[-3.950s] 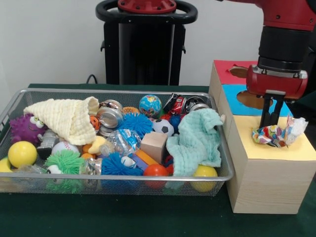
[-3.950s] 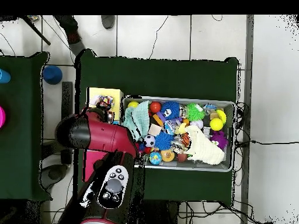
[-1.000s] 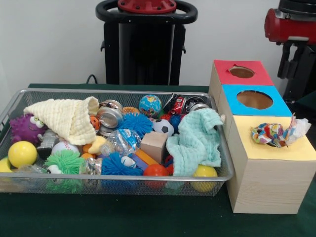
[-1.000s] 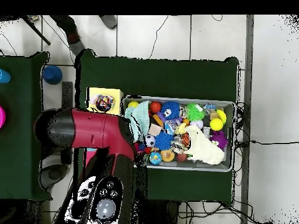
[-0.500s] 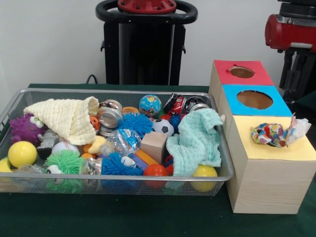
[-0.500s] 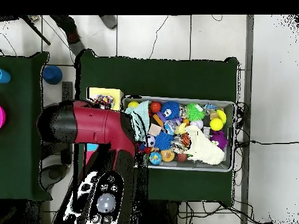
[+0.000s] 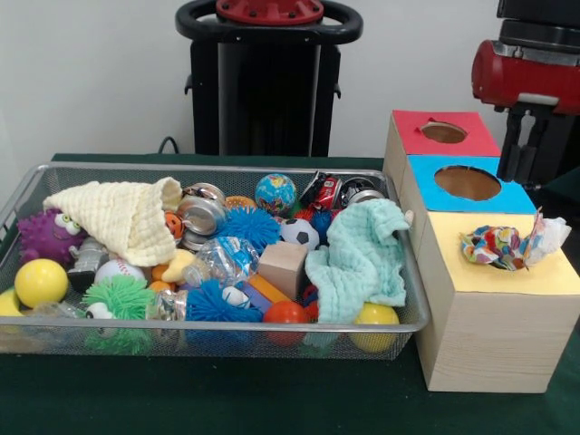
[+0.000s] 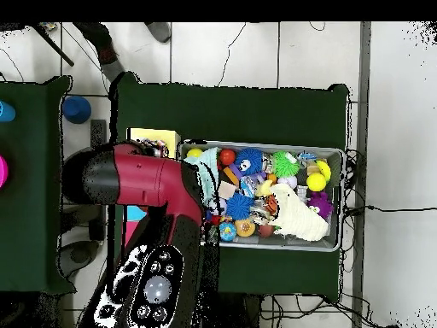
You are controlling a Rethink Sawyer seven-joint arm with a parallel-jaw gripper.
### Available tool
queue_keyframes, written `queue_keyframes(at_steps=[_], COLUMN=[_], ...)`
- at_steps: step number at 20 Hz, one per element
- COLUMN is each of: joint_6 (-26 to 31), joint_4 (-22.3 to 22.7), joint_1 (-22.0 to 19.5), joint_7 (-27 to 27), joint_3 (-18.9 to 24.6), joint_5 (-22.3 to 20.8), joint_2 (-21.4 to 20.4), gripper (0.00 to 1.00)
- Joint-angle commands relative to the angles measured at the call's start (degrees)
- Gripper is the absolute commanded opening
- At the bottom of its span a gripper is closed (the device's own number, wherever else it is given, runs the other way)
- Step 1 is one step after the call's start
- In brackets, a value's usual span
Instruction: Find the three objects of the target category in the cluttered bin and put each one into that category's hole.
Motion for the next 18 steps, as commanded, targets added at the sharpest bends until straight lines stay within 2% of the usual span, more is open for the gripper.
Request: queue_keyframes(at_steps=[1,18], joint_6=[-3.3,-7.8], joint_4=[-0.6,-0.9], joint_1=[0.0,1.6], joint_7=[14.6,15.6], joint_3=[1.2,0.6], joint_5=[0.5,1.8], joint_2=[4.0,7.4], gripper=[0.00,0.00])
